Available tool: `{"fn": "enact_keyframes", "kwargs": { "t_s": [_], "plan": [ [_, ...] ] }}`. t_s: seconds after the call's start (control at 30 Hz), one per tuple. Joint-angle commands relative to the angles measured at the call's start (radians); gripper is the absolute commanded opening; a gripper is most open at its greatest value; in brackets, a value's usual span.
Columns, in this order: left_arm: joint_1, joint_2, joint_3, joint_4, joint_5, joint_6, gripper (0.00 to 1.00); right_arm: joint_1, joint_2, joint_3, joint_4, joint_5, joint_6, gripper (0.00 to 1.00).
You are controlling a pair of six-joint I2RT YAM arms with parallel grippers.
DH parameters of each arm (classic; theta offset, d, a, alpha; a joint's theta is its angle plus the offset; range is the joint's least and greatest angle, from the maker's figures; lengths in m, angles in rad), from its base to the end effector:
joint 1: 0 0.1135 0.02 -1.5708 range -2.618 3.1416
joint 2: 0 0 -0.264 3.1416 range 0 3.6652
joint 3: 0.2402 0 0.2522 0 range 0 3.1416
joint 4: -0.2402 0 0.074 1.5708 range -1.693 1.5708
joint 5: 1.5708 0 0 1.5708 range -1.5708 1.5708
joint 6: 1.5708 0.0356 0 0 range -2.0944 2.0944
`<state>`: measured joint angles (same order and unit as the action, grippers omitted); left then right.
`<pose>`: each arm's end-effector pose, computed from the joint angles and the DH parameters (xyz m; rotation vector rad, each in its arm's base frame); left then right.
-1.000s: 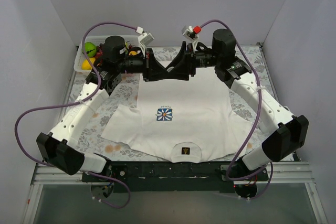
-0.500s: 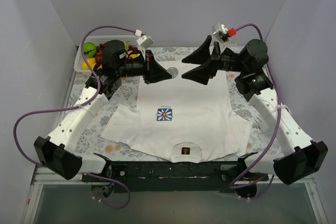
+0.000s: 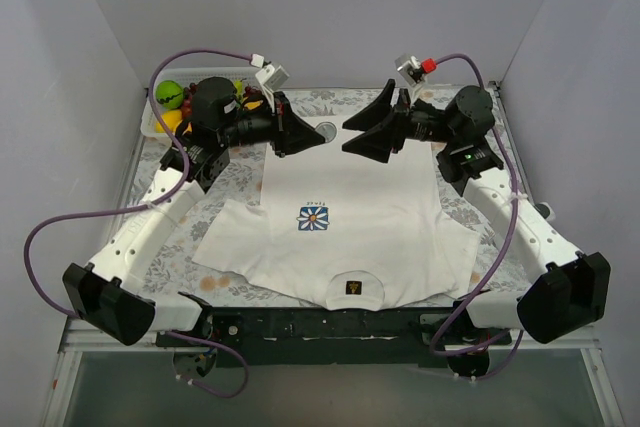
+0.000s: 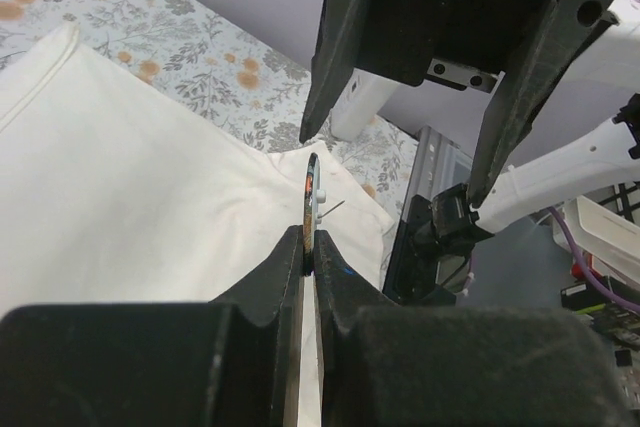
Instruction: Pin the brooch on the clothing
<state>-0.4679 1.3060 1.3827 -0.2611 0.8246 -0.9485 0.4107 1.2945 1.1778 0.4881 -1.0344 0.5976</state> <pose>0.2444 -0.1528 0.4289 0.2212 2.0357 -1.6793 0.2483 0.1415 0.4320 -0.8746 1.2770 1.4333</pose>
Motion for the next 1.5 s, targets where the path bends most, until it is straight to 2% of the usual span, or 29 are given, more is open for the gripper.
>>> {"fn": "enact_keyframes", "kwargs": {
  "t_s": [0.0, 0.27, 0.57, 0.7, 0.8, 0.87, 0.97, 1.0, 1.13, 1.2, 1.33, 1.47],
  "plan": [
    [0.0, -0.042, 0.004, -0.016, -0.135, 0.017, 0.0, 0.0, -0.018, 0.046, -0.06, 0.049, -0.083, 0.77],
    [-0.002, 0.016, 0.059, -0.197, -0.448, 0.123, 0.0, -0.001, -0.001, 0.062, -0.346, 0.194, -0.225, 0.78],
    [-0.043, 0.061, 0.026, -0.34, -0.904, 0.278, 0.0, -0.001, 0.037, 0.029, -0.454, 0.254, -0.288, 0.78],
    [-0.058, 0.093, -0.017, -0.371, -1.054, 0.307, 0.0, -0.003, 0.06, 0.031, -0.487, 0.283, -0.306, 0.78],
    [-0.072, 0.092, -0.063, -0.353, -1.111, 0.303, 0.0, -0.001, 0.074, 0.025, -0.487, 0.284, -0.306, 0.78],
    [-0.074, 0.087, -0.08, -0.34, -1.092, 0.297, 0.0, -0.001, 0.081, 0.019, -0.487, 0.277, -0.306, 0.78],
    [-0.075, 0.052, -0.106, -0.307, -0.943, 0.3, 0.0, 0.003, 0.095, 0.008, -0.441, 0.235, -0.291, 0.77],
    [-0.074, 0.029, -0.112, -0.297, -0.842, 0.303, 0.0, 0.005, 0.101, 0.005, -0.427, 0.217, -0.282, 0.77],
    [-0.075, -0.023, -0.108, -0.245, -0.611, 0.28, 0.0, 0.033, 0.115, 0.014, -0.35, 0.178, -0.252, 0.75],
    [-0.074, -0.046, -0.114, -0.216, -0.529, 0.252, 0.0, 0.043, 0.126, 0.02, -0.315, 0.168, -0.243, 0.74],
    [-0.074, -0.091, -0.122, -0.146, -0.316, 0.211, 0.0, 0.059, 0.141, 0.022, -0.238, 0.143, -0.179, 0.65],
    [-0.074, -0.099, -0.125, -0.11, -0.21, 0.168, 0.0, 0.063, 0.141, 0.02, -0.174, 0.131, -0.134, 0.61]
  ]
}}
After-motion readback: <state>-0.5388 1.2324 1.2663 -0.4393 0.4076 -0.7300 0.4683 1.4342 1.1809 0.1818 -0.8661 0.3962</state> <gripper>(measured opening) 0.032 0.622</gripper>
